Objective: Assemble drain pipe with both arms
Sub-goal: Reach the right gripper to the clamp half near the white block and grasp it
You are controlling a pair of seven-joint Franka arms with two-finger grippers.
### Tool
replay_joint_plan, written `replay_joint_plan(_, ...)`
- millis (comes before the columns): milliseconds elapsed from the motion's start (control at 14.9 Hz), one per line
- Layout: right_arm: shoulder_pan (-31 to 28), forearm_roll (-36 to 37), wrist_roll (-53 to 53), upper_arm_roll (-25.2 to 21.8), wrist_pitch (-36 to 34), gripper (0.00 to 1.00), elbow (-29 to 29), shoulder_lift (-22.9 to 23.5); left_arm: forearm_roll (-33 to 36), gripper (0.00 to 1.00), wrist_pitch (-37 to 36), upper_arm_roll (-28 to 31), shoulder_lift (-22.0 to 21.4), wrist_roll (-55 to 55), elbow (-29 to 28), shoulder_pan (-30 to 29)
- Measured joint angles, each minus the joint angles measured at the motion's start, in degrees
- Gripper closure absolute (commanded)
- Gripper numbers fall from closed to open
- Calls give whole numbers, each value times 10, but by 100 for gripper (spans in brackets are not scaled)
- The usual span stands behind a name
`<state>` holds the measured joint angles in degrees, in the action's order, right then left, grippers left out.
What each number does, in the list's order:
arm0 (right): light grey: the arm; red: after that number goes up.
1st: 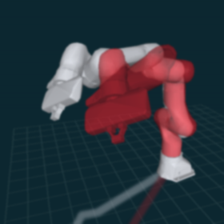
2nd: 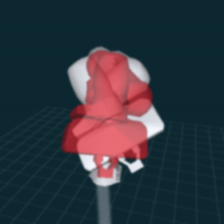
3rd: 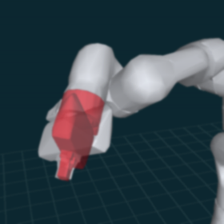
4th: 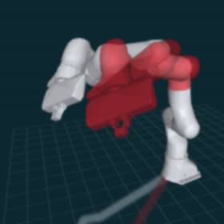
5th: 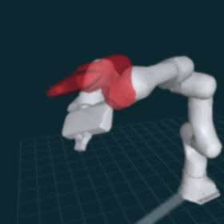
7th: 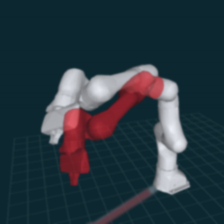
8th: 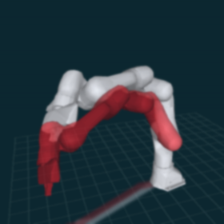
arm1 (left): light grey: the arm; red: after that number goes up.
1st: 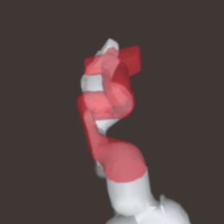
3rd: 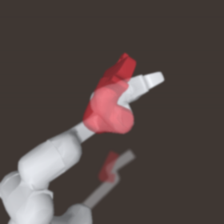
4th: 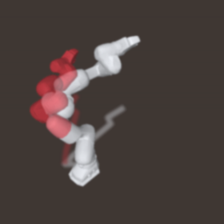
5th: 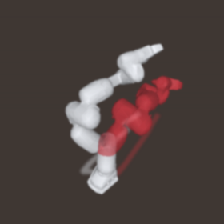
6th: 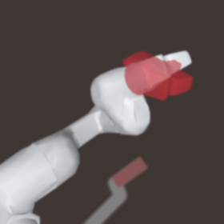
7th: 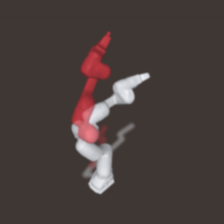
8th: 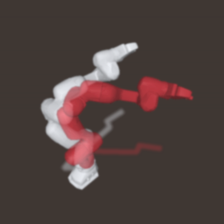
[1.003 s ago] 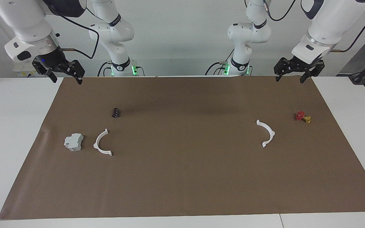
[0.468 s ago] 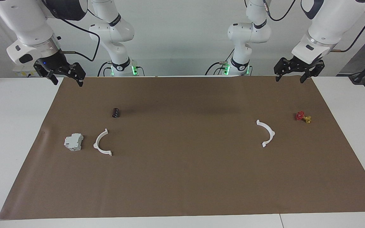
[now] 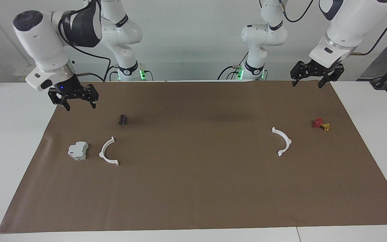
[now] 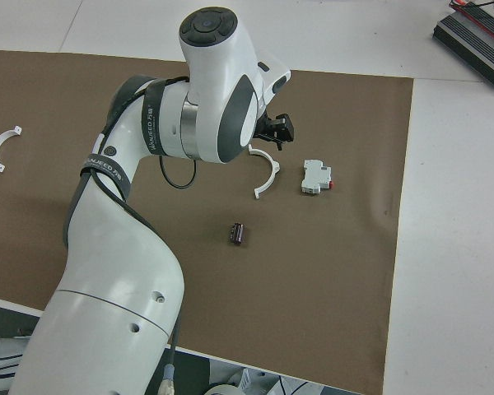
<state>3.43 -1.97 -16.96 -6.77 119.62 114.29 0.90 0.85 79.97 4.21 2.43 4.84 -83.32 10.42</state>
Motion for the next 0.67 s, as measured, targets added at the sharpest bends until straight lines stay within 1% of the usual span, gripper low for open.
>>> replay_joint_plan(134,0,-30,-59,0,66,0,6,52,0,0,0,0,0,0,0,0)
replay_joint_plan(268,-1,-52,-109,-1,115,0,6,104,0,0,0,0,0,0,0,0)
replay_joint_plan(468,-1,-64,-150,-1,179,1,8,159,0,0,0,0,0,0,0,0)
replay_joint_plan(535,-1,-66,-163,-1,190,5,9,171,0,0,0,0,0,0,0,0)
replay_joint_plan(602,-2,-73,-177,-1,201,14,10,181,0,0,0,0,0,0,0,0)
replay_joint_plan(669,-2,-80,-190,-1,213,31,11,190,0,0,0,0,0,0,0,0)
